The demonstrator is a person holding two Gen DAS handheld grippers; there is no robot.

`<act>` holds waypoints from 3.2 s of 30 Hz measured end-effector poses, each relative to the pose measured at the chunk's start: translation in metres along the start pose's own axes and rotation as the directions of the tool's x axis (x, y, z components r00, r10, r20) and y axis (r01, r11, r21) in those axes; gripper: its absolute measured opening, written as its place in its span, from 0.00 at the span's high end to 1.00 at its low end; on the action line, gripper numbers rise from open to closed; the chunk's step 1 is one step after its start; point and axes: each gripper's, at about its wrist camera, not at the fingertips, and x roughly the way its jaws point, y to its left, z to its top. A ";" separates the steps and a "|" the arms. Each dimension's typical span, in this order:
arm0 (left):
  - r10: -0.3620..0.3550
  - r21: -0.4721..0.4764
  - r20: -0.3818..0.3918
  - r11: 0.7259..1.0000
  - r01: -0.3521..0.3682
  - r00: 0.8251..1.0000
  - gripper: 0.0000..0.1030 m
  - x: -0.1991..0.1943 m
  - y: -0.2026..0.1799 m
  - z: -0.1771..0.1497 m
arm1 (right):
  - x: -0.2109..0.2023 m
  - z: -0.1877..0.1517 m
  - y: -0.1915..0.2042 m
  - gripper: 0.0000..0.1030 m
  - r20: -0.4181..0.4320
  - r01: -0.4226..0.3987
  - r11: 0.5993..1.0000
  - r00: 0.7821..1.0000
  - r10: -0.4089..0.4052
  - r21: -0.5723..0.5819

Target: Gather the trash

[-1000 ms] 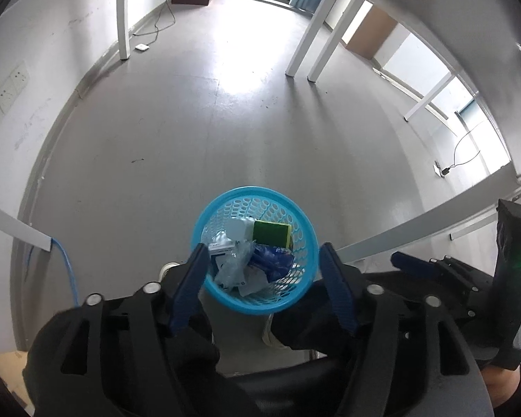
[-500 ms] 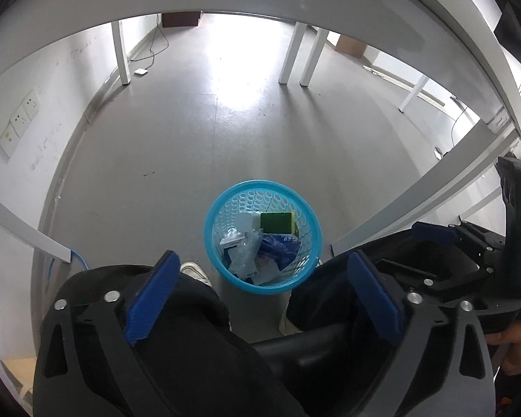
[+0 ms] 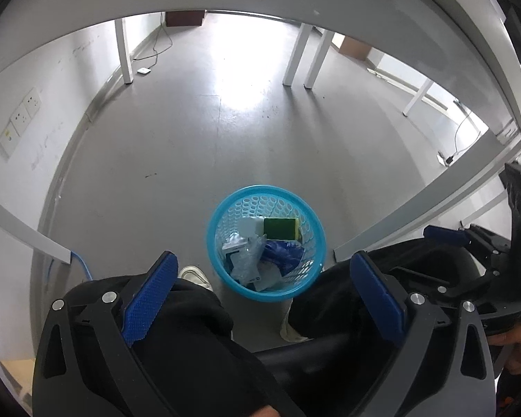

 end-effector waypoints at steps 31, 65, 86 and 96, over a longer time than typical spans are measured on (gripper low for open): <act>-0.002 0.025 -0.035 1.000 0.002 0.999 0.06 0.005 -0.009 0.003 | -0.001 0.005 0.006 0.08 -0.022 -0.035 0.999 0.999 0.035 -0.015; -0.012 0.000 -0.060 1.000 0.012 0.998 0.05 0.011 -0.004 -0.001 | 0.001 0.003 0.001 0.08 -0.030 -0.049 0.999 0.998 0.049 0.011; -0.014 0.004 -0.063 1.000 0.014 0.998 0.05 0.011 -0.006 -0.002 | 0.001 0.005 -0.007 0.08 -0.034 -0.064 0.997 0.997 0.065 0.034; -0.032 0.021 -0.071 0.999 0.033 0.997 0.05 0.012 -0.008 -0.008 | 0.001 0.005 -0.007 0.08 -0.034 -0.064 0.997 0.997 0.065 0.035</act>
